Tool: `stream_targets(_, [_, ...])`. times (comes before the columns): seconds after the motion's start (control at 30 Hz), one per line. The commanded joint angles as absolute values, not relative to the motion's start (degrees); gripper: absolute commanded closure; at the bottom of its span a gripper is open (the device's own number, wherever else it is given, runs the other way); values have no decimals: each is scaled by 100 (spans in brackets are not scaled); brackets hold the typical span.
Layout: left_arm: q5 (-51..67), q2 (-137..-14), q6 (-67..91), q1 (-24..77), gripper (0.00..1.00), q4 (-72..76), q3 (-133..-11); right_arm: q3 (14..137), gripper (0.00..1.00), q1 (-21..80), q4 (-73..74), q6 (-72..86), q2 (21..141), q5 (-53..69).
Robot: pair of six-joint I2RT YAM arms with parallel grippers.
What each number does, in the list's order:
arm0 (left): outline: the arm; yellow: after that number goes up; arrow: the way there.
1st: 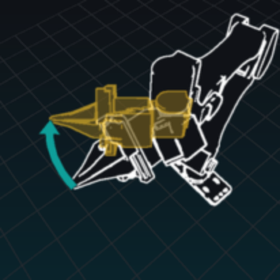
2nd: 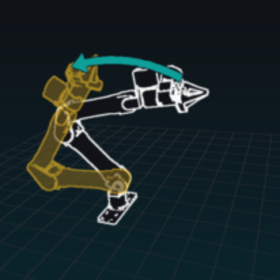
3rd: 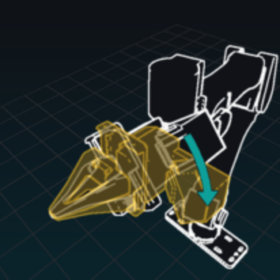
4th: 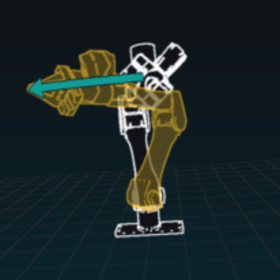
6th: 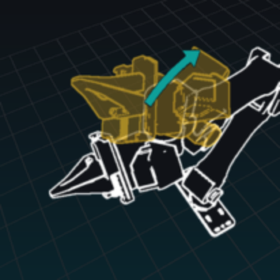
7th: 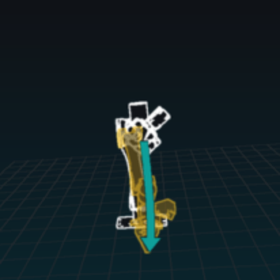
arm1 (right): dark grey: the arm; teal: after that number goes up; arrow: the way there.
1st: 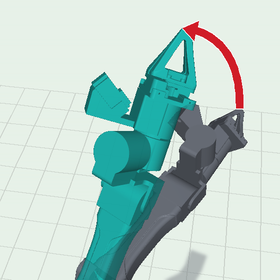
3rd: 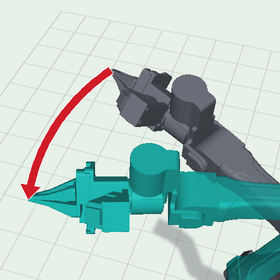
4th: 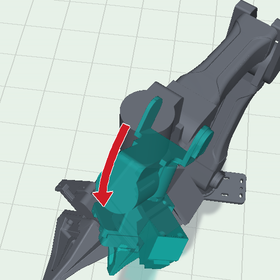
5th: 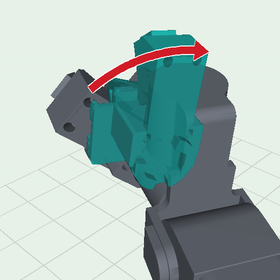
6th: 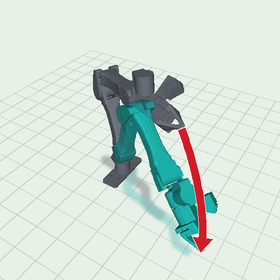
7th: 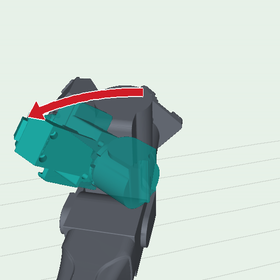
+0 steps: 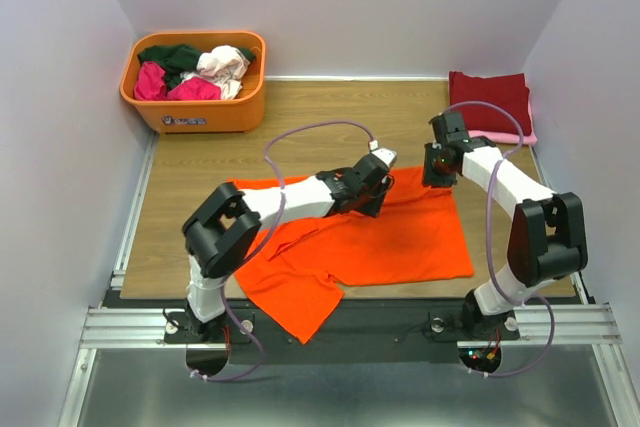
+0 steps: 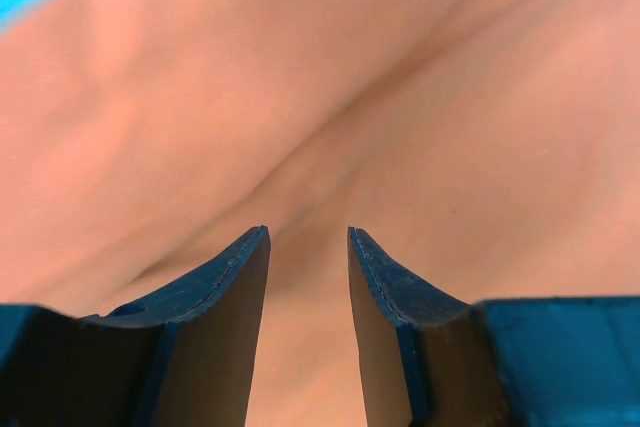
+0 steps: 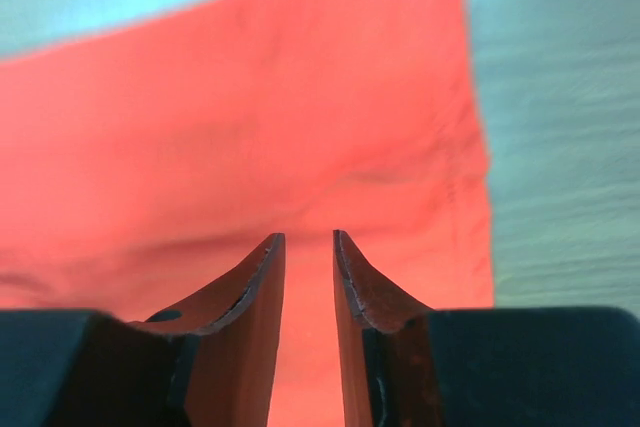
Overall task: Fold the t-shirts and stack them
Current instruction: Fold the tshirt
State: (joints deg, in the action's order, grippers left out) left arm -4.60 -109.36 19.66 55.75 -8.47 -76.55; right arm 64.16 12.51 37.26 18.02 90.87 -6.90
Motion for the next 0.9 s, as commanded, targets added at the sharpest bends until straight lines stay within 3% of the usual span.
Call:
stream_targets(0.0, [-1229,-9766,2372,5283,52,-914,-7428,6706,69,871,3358,1855,9123,-580])
stream_targets(0.47, [-1161,-8289,3085,2613,52,-888,-4852,5731,72,-35,2215,2083,9528,-299])
stream_targets(0.67, [-1029,-8183,2831,1637,52,-897,-4825,5870,71,-167,2232,2074,9115,226])
stream_targets(0.87, [-949,-8577,2602,1275,52,-835,-5238,6573,71,-167,2127,2013,9386,940])
